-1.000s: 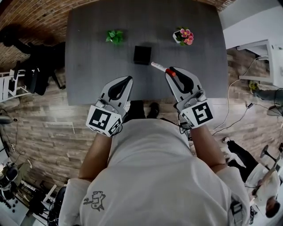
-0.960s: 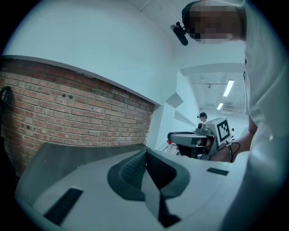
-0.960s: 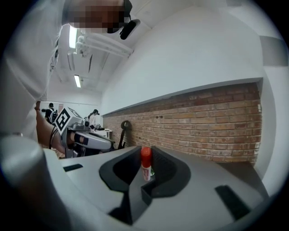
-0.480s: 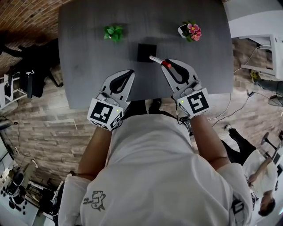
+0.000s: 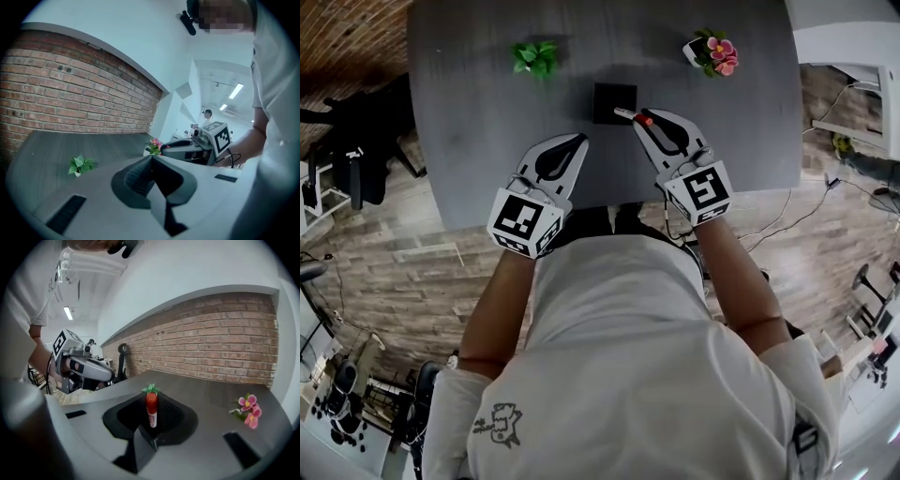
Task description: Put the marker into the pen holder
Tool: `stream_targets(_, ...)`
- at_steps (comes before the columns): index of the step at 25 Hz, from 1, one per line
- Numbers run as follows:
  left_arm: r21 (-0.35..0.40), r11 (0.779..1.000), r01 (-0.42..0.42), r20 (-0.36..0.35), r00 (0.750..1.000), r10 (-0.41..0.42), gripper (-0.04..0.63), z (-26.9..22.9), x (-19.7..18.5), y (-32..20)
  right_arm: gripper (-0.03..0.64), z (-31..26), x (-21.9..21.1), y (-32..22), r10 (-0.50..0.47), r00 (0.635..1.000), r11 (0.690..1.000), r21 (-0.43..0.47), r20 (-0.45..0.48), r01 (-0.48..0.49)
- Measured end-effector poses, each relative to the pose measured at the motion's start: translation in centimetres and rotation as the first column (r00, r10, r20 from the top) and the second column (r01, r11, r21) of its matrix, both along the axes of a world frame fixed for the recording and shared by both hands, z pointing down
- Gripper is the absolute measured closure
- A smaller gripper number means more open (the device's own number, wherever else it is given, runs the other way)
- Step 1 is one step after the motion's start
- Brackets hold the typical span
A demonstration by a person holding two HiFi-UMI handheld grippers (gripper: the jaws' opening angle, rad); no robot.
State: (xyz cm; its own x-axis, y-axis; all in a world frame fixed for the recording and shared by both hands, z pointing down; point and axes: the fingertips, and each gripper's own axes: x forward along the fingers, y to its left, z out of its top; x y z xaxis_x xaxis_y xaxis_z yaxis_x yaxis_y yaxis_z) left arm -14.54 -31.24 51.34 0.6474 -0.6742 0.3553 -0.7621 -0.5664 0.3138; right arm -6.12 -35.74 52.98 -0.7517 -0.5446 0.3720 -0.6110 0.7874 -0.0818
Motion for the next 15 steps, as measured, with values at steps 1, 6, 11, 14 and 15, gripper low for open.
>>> stream_targets(1,-0.005,1.000,-0.001,-0.001,1.000,0.001,0.584,0.3,-0.1,-0.1,0.543,0.6,-0.1,-0.2,0.000,1.000,1.000,-0.006,-0.005,0.000)
stream_targets(6,-0.026,1.000,-0.006,0.001,1.000,0.007,0.584,1.7,-0.2,-1.0,0.543,3.7,-0.7,-1.0,0.000,0.999,0.999,-0.041,-0.032,-0.001)
stream_targets(11,-0.037,0.999,-0.008,0.005,1.000,0.008,0.584,2.5,-0.3,-1.4,0.541,5.7,-1.4,-1.3,-0.013,0.998,0.998,-0.056,-0.060,0.010)
stream_targets(14,-0.041,0.999,-0.004,0.007,1.000,0.004,0.584,2.8,-0.4,-1.6,0.541,6.6,-1.9,-1.4,-0.030,0.996,0.998,-0.052,-0.087,0.025)
stream_targets(15,-0.042,0.999,-0.003,0.008,1.000,0.003,0.584,2.9,-0.5,-1.6,0.541,6.9,-2.0,-1.4,-0.031,0.995,0.998,-0.052,-0.094,0.027)
